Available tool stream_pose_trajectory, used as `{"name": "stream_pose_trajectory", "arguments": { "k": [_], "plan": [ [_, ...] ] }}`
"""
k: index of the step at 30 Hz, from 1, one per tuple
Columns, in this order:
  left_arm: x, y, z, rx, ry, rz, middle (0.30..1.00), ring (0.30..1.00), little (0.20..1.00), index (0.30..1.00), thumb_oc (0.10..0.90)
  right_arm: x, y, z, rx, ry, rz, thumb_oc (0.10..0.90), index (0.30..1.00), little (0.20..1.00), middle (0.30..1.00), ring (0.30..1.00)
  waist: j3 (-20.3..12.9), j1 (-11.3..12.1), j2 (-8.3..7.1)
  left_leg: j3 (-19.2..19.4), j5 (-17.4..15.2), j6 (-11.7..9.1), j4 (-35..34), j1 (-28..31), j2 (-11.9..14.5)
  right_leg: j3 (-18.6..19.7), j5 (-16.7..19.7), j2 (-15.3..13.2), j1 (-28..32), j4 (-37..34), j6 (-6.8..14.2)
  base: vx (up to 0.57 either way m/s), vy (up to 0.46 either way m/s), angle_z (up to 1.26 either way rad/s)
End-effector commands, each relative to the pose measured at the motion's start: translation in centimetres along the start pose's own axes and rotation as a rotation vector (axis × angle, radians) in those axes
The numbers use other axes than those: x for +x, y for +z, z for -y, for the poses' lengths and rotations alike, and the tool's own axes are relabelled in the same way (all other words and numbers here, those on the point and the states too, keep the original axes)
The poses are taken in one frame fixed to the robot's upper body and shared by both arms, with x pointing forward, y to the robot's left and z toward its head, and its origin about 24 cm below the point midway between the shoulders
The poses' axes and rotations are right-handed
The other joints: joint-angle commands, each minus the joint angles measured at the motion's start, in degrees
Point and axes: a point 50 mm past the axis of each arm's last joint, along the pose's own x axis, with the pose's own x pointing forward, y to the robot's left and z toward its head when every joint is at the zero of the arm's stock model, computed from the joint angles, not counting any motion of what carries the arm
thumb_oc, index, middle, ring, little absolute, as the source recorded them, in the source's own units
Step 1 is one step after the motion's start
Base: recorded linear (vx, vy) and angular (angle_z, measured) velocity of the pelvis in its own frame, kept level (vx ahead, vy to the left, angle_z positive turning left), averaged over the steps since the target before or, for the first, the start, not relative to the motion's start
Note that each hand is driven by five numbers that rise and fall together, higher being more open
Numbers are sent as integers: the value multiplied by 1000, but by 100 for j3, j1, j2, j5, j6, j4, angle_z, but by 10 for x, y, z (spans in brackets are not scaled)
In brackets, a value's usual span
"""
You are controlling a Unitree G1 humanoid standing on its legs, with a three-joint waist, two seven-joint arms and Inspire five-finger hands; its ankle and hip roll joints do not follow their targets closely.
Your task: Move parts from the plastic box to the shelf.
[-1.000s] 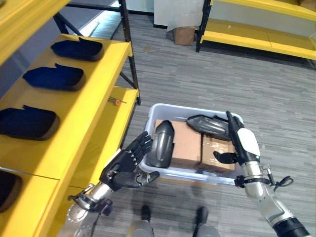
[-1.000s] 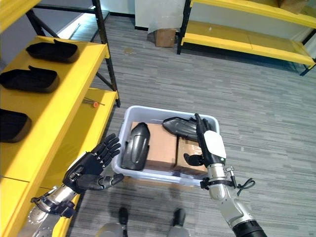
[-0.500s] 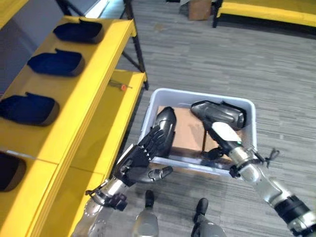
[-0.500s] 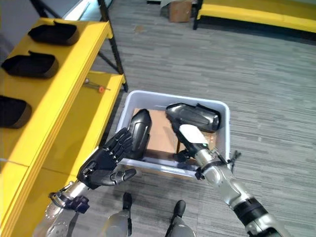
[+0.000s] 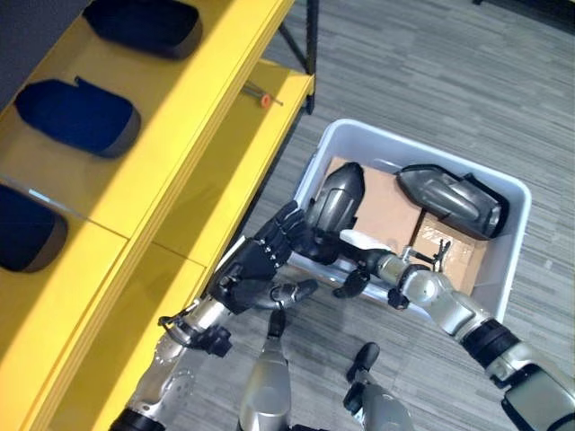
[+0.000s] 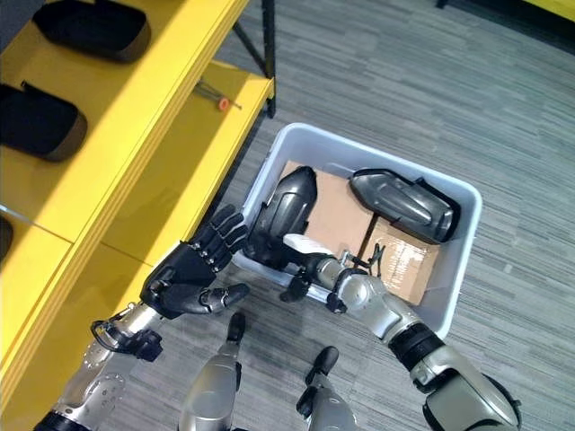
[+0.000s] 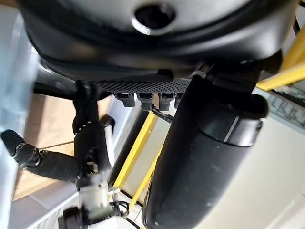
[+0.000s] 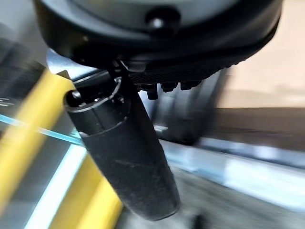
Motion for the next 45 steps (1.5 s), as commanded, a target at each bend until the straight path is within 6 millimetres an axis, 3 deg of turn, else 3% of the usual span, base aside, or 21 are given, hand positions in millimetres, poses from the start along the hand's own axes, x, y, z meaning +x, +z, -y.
{"name": "stream_pose_trajectory", "arguments": {
  "k": [1, 5, 6, 12, 24, 29, 33, 40, 45],
  "plan": [
    [11, 30, 10, 110, -154, 94, 1000, 1000, 1000, 1000, 900, 6, 22, 65, -347, -340, 75, 900, 1000, 1000, 1000, 1000, -15, 82, -71, -93, -511, 432, 352, -305, -428, 359, -769, 151, -331, 990, -125, -34, -171, 19],
    [12, 33, 8, 128, -157, 94, 1000, 1000, 1000, 1000, 900, 6, 20, 88, -467, -409, 17, 900, 1000, 1000, 1000, 1000, -15, 146, -3, -151, -435, 440, 342, -653, -454, 306, -818, 212, -652, 1132, -161, -26, -59, 13],
    [13, 34, 8, 119, -163, 100, 1000, 1000, 1000, 1000, 900, 6, 18, 102, -517, -442, -16, 900, 1000, 1000, 1000, 1000, -15, 185, 79, -201, -392, 461, 346, -868, -502, 283, -826, 218, -863, 1200, -172, 0, 0, 0],
    [17, 34, 9, 35, -180, 105, 1000, 1000, 1000, 1000, 900, 7, 21, 112, -223, -490, 18, 900, 1000, 1000, 1000, 1000, -15, 204, 150, -243, -336, 481, 365, -1205, -576, 228, -864, 229, -1202, 1314, -204, -1, -2, -1],
    [22, 34, 9, 48, -189, 109, 1000, 1000, 1000, 1000, 900, -4, 21, 154, -311, -690, -42, 900, 1000, 1000, 1000, 1000, -15, 144, 346, -176, -403, 523, 608, -1444, -659, 272, -925, 151, -1504, 1579, -244, 12, -6, -2],
    [19, 37, 10, 26, -194, 112, 1000, 1000, 1000, 1000, 900, -19, -3, 173, -213, -771, -186, 900, 1000, 1000, 1000, 1000, -15, 91, 372, -87, -477, 534, 684, -1386, -643, 337, -956, 145, -1471, 1618, -259, 0, 0, 0],
    [14, 39, 11, 22, -193, 105, 1000, 1000, 1000, 1000, 900, -35, -11, 182, -146, -847, -174, 900, 1000, 1000, 1000, 1000, -15, -9, 337, -1, -559, 537, 724, -1216, -609, 416, -964, 154, -1334, 1587, -255, 0, 0, 0],
    [8, 40, 10, 14, -151, 105, 1000, 1000, 1000, 1000, 900, -55, -15, 173, 1, -858, -88, 900, 1000, 1000, 1000, 1000, -15, -295, 234, 203, -715, 528, 882, -904, -514, 602, -971, 167, -1075, 1509, -257, 18, -1, -8],
    [3, 40, 11, 17, -123, 118, 1000, 1000, 1000, 1000, 900, -54, -6, 139, 24, -677, 1, 900, 1000, 1000, 1000, 1000, -15, -487, 192, 311, -750, 509, 921, -763, -454, 707, -967, 167, -965, 1447, -249, 8, 8, -9]
  ]
}}
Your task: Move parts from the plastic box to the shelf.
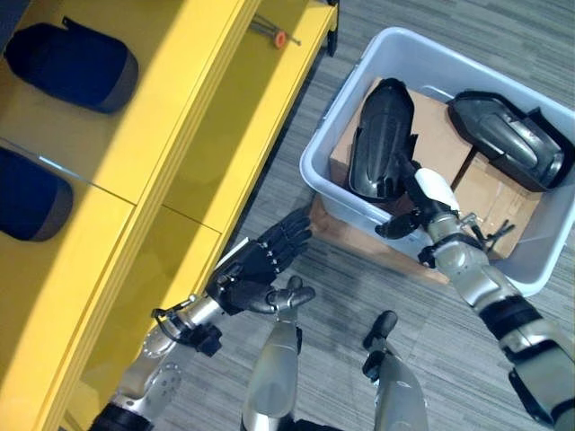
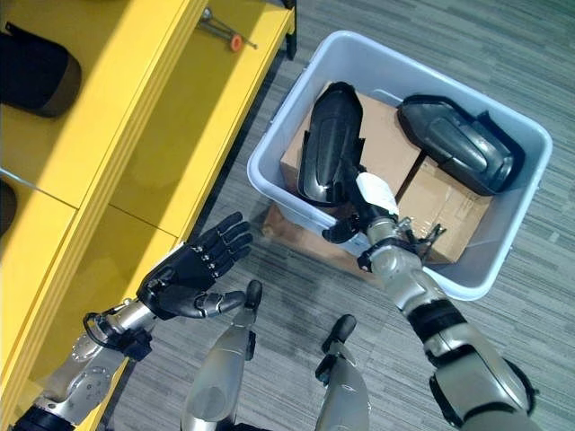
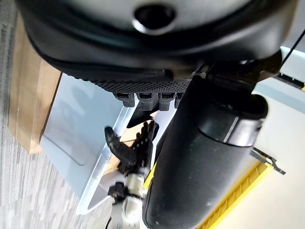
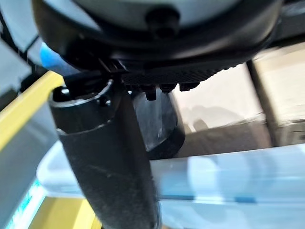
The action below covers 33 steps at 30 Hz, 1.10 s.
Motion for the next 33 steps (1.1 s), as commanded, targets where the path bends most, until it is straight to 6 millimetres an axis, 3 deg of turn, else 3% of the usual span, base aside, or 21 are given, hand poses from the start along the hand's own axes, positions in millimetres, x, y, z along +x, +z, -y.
{"name": "stream_pose_trajectory", "arguments": {
  "k": [1, 8, 13, 17, 23, 29, 33],
  "plan": [
    [6, 33, 17, 40, -77, 210, 1000, 1000, 1000, 1000, 900, 5, 25, 49, -97, -46, 165, 900, 1000, 1000, 1000, 1000, -127, -254, -44, 238, -791, 323, 431, 118, -301, 245, -785, 414, 263, 410, -90, -12, 6, -15],
    [7, 31, 16, 58, -57, 232, 1000, 1000, 1000, 1000, 900, -17, 14, -5, 26, 154, 156, 900, 1000, 1000, 1000, 1000, -127, -379, -103, 272, -788, 334, 446, 18, -275, 328, -767, 445, 141, 407, -99, -37, -4, -8],
    [7, 30, 17, 77, -49, 246, 1000, 1000, 1000, 1000, 900, -28, 10, -31, 75, 202, 133, 900, 1000, 1000, 1000, 1000, -127, -398, -146, 269, -781, 329, 399, 19, -285, 345, -756, 478, 129, 363, -113, -34, -16, -4],
    [8, 29, 18, 77, -53, 253, 1000, 1000, 1000, 1000, 900, -33, 8, -41, 96, 200, 126, 900, 1000, 1000, 1000, 1000, -127, -415, -140, 270, -760, 328, 380, 31, -274, 355, -753, 496, 129, 361, -128, -8, -4, 0],
    [7, 30, 18, 84, -46, 252, 1000, 1000, 1000, 1000, 900, -35, 18, -31, 172, 158, 208, 900, 1000, 1000, 1000, 1000, -127, -457, -144, 292, -760, 339, 348, 124, -275, 386, -744, 512, 198, 332, -127, 0, 0, 0],
    [3, 30, 20, 72, 3, 277, 1000, 1000, 1000, 1000, 900, -55, 75, 39, 232, -211, 580, 900, 1000, 1000, 1000, 1000, -127, -670, -127, 405, -798, 359, 348, 354, -232, 509, -730, 520, 346, 313, -109, 12, 52, -2],
    [0, 30, 21, 57, 30, 297, 1000, 1000, 1000, 1000, 900, -72, 89, 57, 331, -210, 688, 900, 1000, 1000, 1000, 1000, -127, -811, -90, 469, -848, 365, 362, 467, -235, 604, -765, 510, 399, 353, -105, -1, 88, -17]
  ]
}}
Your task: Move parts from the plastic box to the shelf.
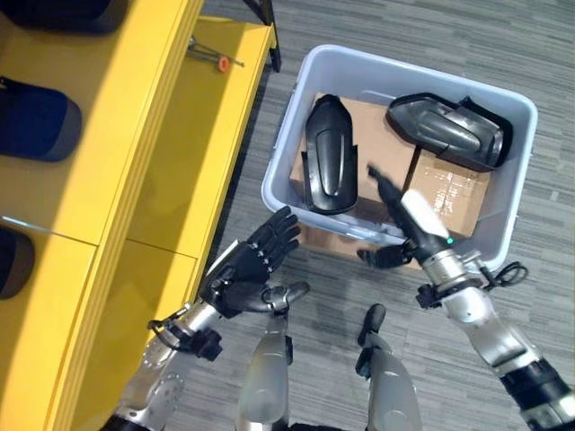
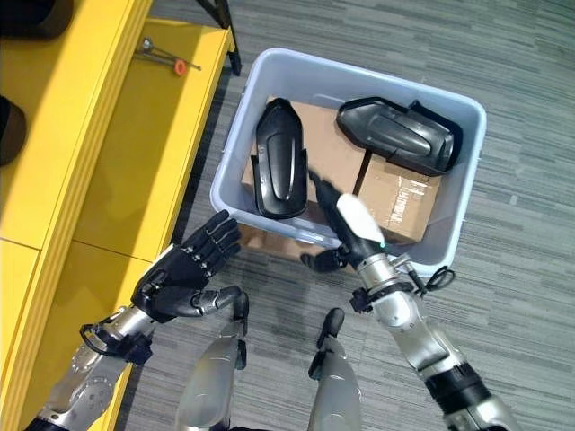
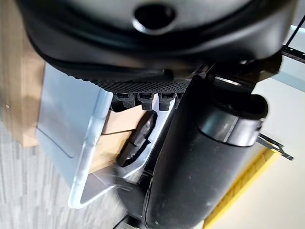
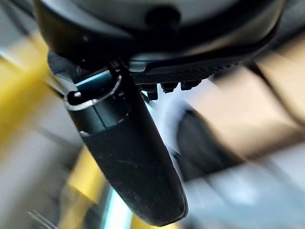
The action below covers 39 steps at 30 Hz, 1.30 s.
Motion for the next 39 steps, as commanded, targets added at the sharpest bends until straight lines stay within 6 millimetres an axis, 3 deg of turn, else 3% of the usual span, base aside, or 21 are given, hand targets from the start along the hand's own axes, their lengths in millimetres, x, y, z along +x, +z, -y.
{"name": "stream_pose_trajectory", "arguments": {
  "k": [1, 7, 10, 13, 16, 17, 20, 21, 26, 30, 33, 39],
  "plan": [
    [8, 36, 21, 51, -79, 256, 1000, 1000, 1000, 1000, 900, 18, 35, 38, 64, -92, 237, 900, 1000, 1000, 1000, 1000, -136, -187, 34, 114, -735, 332, 385, 202, -274, 189, -884, 415, 280, 575, -158, 5, 49, -13],
    [4, 38, 20, 48, -97, 253, 1000, 1000, 1000, 1000, 900, 15, 45, 39, 592, 85, 341, 900, 1000, 1000, 1000, 1000, -136, -168, 42, 114, -749, 306, 379, 390, -249, 183, -947, 398, 483, 568, -179, 2, 0, -4],
    [5, 35, 24, 42, -149, 222, 1000, 1000, 1000, 1000, 900, 14, 51, 42, 791, 65, 442, 900, 1000, 1000, 1000, 1000, -137, -120, 59, 75, -762, 300, 374, 530, -246, 115, -988, 378, 664, 557, -193, 26, -24, 4],
    [4, 31, 27, 24, -176, 202, 1000, 1000, 1000, 1000, 900, 16, 54, 51, 880, 0, 513, 900, 1000, 1000, 1000, 1000, -222, -84, 91, 56, -779, 292, 374, 613, -237, 64, -1006, 367, 790, 522, -206, 52, -17, 5],
    [6, 28, 31, -5, -179, 189, 1000, 1000, 1000, 1000, 900, 26, 61, 66, 839, -173, 535, 900, 1000, 1000, 1000, 1000, -338, -27, 143, 13, -803, 278, 380, 699, -238, 7, -1044, 357, 909, 513, -231, 114, 5, 7],
    [6, 26, 34, -25, -180, 177, 1000, 1000, 1000, 1000, 900, 37, 69, 82, 544, -364, 526, 900, 1000, 1000, 1000, 1000, -419, 33, 195, -28, -824, 284, 391, 750, -242, -21, -1090, 348, 972, 541, -262, 133, 37, 7],
    [6, 19, 38, -57, -175, 158, 1000, 1000, 1000, 1000, 900, 58, 76, 95, 234, -465, 493, 900, 1000, 1000, 1000, 1000, -497, 130, 288, -93, -834, 282, 420, 774, -271, -51, -1164, 336, 1005, 625, -311, 116, 48, 6],
    [6, 18, 38, -60, -175, 155, 1000, 1000, 1000, 1000, 900, 61, 76, 97, 218, -456, 488, 900, 1000, 1000, 1000, 1000, -506, 145, 301, -100, -830, 285, 423, 766, -278, -49, -1170, 339, 1002, 631, -321, 85, 55, 3],
    [3, 10, 37, -91, -179, 143, 1000, 1000, 1000, 1000, 900, 93, 69, 105, 201, -371, 357, 900, 1000, 1000, 1000, 1000, -434, 318, 446, -246, -784, 267, 500, 593, -354, -112, -1299, 329, 840, 892, -413, 25, 47, 3],
    [5, 12, 36, -96, -201, 154, 1000, 1000, 1000, 1000, 900, 112, 45, 109, 297, -331, 193, 900, 1000, 1000, 1000, 1000, -219, 465, 531, -371, -735, 268, 579, 346, -413, -185, -1401, 296, 583, 1198, -461, -50, 12, 21],
    [11, 12, 36, -83, -230, 145, 1000, 1000, 1000, 1000, 900, 132, 11, 95, 499, -192, -14, 900, 1000, 1000, 1000, 1000, -136, 717, 568, -553, -657, 294, 674, -201, -479, -333, -1529, 319, 30, 1642, -506, -53, -55, 24],
    [18, 13, 36, -75, -246, 136, 1000, 1000, 1000, 1000, 900, 137, -15, 81, 680, -147, -141, 900, 1000, 1000, 1000, 1000, -136, 903, 584, -670, -534, 319, 677, -671, -535, -457, -1589, 364, -451, 1946, -532, -18, -32, 16]
  ]
}}
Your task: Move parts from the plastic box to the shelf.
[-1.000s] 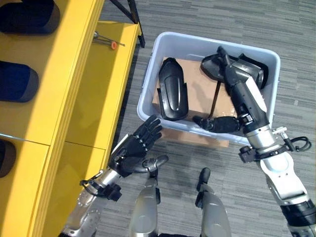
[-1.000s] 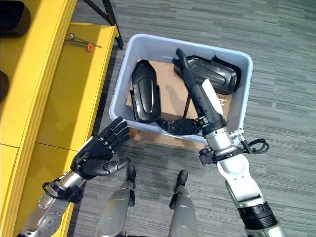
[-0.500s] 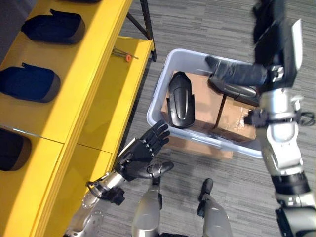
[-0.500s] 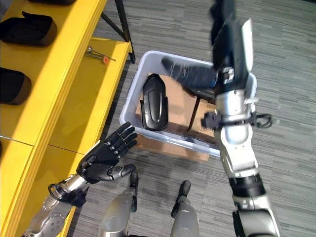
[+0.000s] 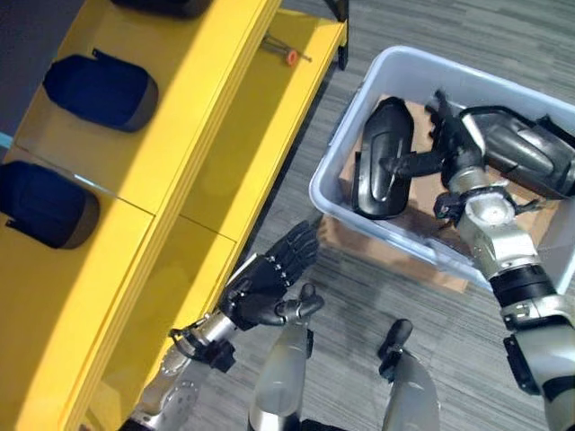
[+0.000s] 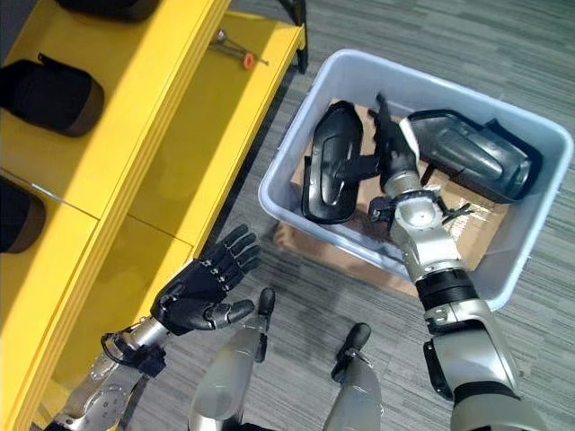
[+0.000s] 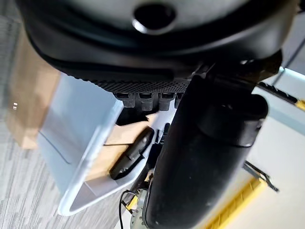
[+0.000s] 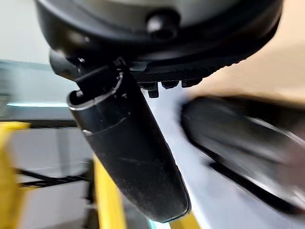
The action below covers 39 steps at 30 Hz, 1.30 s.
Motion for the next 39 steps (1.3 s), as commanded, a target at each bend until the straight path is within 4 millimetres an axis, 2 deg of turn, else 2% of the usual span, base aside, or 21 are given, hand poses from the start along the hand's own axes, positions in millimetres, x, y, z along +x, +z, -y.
{"name": "stream_pose_trajectory", "arguments": {
  "k": [1, 2, 3, 7, 13, 14, 18, 24, 30, 36, 39],
  "plan": [
    [12, 32, 19, 57, -155, 146, 1000, 1000, 1000, 1000, 900, 11, 96, -13, 68, 93, 339, 900, 1000, 1000, 1000, 1000, -127, 27, 71, -59, -401, 359, 195, -176, -359, -70, -834, 715, 35, 654, -489, -9, -9, 12],
    [13, 32, 19, 59, -153, 144, 1000, 1000, 1000, 1000, 900, 12, 95, -12, 85, 67, 344, 900, 1000, 1000, 1000, 1000, -127, 41, 68, -69, -388, 365, 194, -243, -365, -79, -842, 726, -39, 701, -491, 66, -19, 14],
    [13, 30, 19, 57, -147, 138, 1000, 1000, 1000, 1000, 900, 12, 90, -10, 89, 45, 335, 900, 1000, 1000, 1000, 1000, -127, 41, 49, -94, -509, 346, 204, -174, -402, -14, -967, 718, 4, 764, -442, 69, -17, 11],
    [14, 32, 17, 60, -151, 131, 1000, 1000, 1000, 1000, 900, 15, 85, -7, 217, 30, 321, 900, 1000, 1000, 1000, 1000, -127, 93, 39, -120, -504, 372, 270, -397, -445, -39, -1006, 721, -231, 953, -444, 21, -11, 7],
    [13, 32, 14, 103, -144, 107, 1000, 1000, 1000, 1000, 900, 17, 85, -9, 187, 61, 303, 900, 1000, 1000, 1000, 1000, -127, 122, 17, -114, -461, 386, 310, -625, -464, -80, -981, 723, -469, 1057, -423, 0, -3, 3],
    [13, 33, 13, 94, -147, 111, 1000, 1000, 1000, 1000, 900, 17, 84, -6, 131, 27, 296, 900, 1000, 1000, 1000, 1000, -127, 122, 19, -98, -452, 389, 320, -673, -464, -84, -968, 723, -522, 1066, -418, 0, 0, 0],
    [16, 39, 15, 100, -156, 149, 1000, 1000, 1000, 1000, 900, 18, 81, 4, 111, -66, 302, 900, 1000, 1000, 1000, 1000, -127, 105, 23, -70, -445, 392, 376, -821, -444, -87, -949, 712, -683, 1140, -404, 0, 0, 0],
    [21, 35, 12, 93, -127, 127, 1000, 1000, 1000, 1000, 900, 20, 82, 23, 150, -175, 291, 900, 1000, 1000, 1000, 1000, -127, 119, 56, -96, -416, 395, 413, -1037, -477, -107, -930, 697, -917, 1224, -388, 0, 0, 0],
    [21, 34, 13, 89, -127, 135, 1000, 1000, 1000, 1000, 900, 18, 88, 40, 110, -273, 305, 900, 1000, 1000, 1000, 1000, -127, 110, 88, -97, -370, 398, 351, -1131, -493, -85, -900, 720, -1034, 1203, -378, -5, -1, 0],
    [21, 37, 17, 112, -162, 159, 1000, 1000, 1000, 1000, 900, 13, 107, 43, 14, -350, 408, 900, 1000, 1000, 1000, 1000, -127, 38, 55, -28, -404, 384, 379, -1156, -448, -63, -857, 739, -1063, 1140, -361, 0, 0, 0],
    [23, 39, 21, 107, -174, 162, 1000, 1000, 1000, 1000, 900, 7, 118, 45, 42, -394, 494, 900, 1000, 1000, 1000, 1000, -127, -4, 44, 10, -447, 385, 394, -1083, -437, -14, -823, 759, -1000, 1049, -344, -3, -32, -1]
  ]
}}
